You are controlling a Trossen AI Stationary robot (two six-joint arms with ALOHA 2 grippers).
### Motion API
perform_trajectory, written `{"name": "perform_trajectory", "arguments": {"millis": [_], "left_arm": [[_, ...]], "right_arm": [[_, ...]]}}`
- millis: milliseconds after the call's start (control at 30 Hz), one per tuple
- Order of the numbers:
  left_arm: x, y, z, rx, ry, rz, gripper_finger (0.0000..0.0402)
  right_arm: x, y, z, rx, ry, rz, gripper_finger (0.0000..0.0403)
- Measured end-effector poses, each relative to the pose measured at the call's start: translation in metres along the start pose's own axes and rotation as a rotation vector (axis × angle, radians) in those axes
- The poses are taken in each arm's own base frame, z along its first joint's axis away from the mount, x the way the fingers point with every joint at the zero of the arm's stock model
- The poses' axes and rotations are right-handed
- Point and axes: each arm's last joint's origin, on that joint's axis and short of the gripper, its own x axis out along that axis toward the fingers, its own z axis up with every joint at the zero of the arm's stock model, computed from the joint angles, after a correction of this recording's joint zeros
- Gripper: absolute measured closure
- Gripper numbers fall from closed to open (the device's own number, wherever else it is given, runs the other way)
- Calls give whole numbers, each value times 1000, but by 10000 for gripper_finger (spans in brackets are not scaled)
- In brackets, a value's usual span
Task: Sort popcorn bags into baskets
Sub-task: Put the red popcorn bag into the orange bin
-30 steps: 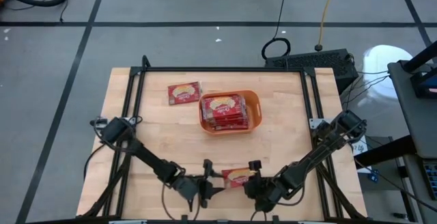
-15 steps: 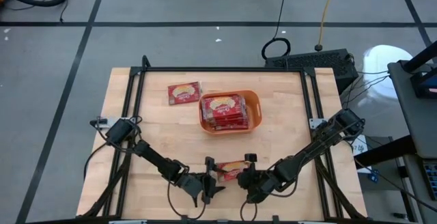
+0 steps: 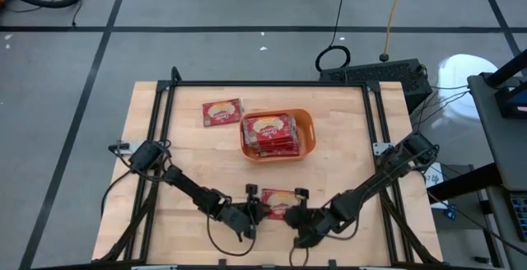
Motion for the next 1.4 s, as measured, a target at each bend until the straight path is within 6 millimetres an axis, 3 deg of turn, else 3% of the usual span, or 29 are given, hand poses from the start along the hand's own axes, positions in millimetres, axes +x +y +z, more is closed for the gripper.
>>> {"name": "perform_trajectory", "arguments": {"millis": [167,367,533,700,933,1100,1233,1400], "left_arm": [[3,6,0,-125,13,4,301],[4,5,4,-144,-25,-72,302],[3,4,5,-141,-27,-98,302],[-4,-4,8,-82,-38,-146,302],[-37,-9,34,14,-115,-147,302],[-45,-16,31,105,-70,-128,296],[-43,-21,20,158,-22,-34,260],[-40,-23,12,204,-6,93,173]], "right_arm": [[13,17,-20,-73,21,-1,336],[40,15,-40,-123,79,-87,251],[47,13,-45,-171,98,-105,229],[48,11,-47,-218,95,-148,266],[49,7,-48,-236,117,-166,385],[46,7,-43,-229,105,-131,390],[36,5,-33,-180,90,-94,400],[24,-2,-16,-119,64,-50,402]]}}
